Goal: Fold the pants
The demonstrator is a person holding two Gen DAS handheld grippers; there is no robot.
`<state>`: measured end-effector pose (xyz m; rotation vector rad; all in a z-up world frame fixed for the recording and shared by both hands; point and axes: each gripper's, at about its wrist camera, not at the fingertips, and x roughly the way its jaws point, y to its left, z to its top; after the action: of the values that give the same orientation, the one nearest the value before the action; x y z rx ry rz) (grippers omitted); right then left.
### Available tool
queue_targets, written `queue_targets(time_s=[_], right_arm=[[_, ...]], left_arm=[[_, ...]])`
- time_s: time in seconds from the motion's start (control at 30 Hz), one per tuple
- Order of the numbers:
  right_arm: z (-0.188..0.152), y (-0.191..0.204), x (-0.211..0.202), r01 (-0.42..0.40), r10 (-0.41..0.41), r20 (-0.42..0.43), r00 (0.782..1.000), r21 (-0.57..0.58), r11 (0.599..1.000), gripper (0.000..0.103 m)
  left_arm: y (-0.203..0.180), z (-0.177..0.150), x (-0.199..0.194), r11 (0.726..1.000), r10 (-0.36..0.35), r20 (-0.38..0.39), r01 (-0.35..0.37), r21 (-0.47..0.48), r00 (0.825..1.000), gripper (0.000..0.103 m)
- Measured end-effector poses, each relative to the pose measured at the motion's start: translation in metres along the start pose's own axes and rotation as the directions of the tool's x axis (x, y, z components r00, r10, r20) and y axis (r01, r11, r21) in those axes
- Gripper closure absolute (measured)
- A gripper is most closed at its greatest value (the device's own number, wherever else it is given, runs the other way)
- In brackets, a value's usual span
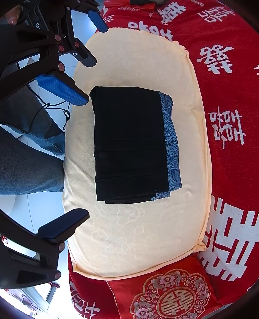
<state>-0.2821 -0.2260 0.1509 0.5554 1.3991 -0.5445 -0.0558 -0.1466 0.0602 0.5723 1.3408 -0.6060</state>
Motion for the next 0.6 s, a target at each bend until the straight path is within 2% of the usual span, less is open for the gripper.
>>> queue_targets(time_s=[0.6], right_arm=[[0.006,0.0,0.0044,0.002,-0.003,-0.013,1.0,-0.012,1.0,0.0]], left_arm=[[-0.002,0.0027,0.0035,1.0,-0.01,-0.007,0.01,-0.007,1.0,0.0]])
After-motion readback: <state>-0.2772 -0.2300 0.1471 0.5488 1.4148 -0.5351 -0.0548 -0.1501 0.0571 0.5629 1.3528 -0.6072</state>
